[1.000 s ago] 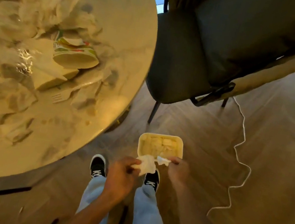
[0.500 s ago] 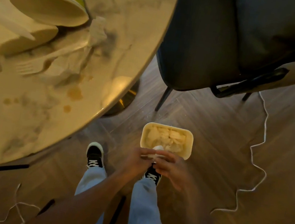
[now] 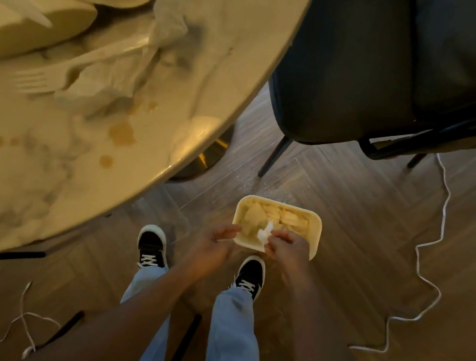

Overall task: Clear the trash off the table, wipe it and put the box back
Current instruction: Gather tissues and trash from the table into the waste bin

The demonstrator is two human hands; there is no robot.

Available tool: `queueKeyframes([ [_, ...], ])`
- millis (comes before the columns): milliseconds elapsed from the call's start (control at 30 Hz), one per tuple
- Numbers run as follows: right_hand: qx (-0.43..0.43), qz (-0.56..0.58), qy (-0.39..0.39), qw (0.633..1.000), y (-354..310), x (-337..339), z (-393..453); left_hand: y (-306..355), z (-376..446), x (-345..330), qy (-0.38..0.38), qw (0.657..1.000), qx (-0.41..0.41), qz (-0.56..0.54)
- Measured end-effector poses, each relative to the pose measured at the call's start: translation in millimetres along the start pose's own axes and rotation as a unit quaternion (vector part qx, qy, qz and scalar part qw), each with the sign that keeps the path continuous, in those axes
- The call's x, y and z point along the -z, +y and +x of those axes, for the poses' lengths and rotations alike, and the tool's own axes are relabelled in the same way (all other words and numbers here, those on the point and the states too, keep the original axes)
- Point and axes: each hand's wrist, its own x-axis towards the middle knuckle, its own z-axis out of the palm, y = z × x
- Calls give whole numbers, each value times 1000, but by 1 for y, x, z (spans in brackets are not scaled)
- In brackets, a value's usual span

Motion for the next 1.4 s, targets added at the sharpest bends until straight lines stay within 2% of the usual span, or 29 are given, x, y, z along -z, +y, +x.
queueKeyframes([
  [67, -12, -7, 13, 1000, 5, 1, 13, 1, 3, 8, 23, 1000, -6, -4],
  [200, -29, 59, 16, 998, -1, 4, 19, 11, -2, 19, 48, 998, -25, -21],
  [367, 7, 85, -30, 996, -30, 9, -29, 21, -40, 29, 55, 998, -43, -1],
  [500, 71, 86, -40, 993, -74, 11, -109, 39, -97, 38, 45, 995, -90, 25],
  [600, 180, 63, 1, 982, -115, 5, -182, 54, -143, 46, 17, 993, -107, 34],
  [767, 391, 2, 41, 919, -178, -31, -261, 72, -207, 75, -6, 984, -179, 12],
  [833, 459, -71, 51, 884, -199, -52, -271, 75, -226, 92, -6, 980, -200, 6],
  [900, 501, -193, 57, 842, -219, -73, -276, 78, -242, 112, 7, 977, -215, -7],
  [1000, 503, -383, 58, 772, -239, -101, -273, 81, -254, 145, 56, 970, -237, -5],
  [1133, 455, -502, 86, 730, -248, -117, -257, 82, -254, 184, 94, 967, -236, -4],
  [1267, 453, -507, 124, 723, -251, -120, -249, 87, -244, 218, 118, 957, -262, 29],
  [1400, 451, -489, 156, 730, -255, -119, -257, 89, -223, 258, 243, 917, -278, 151],
])
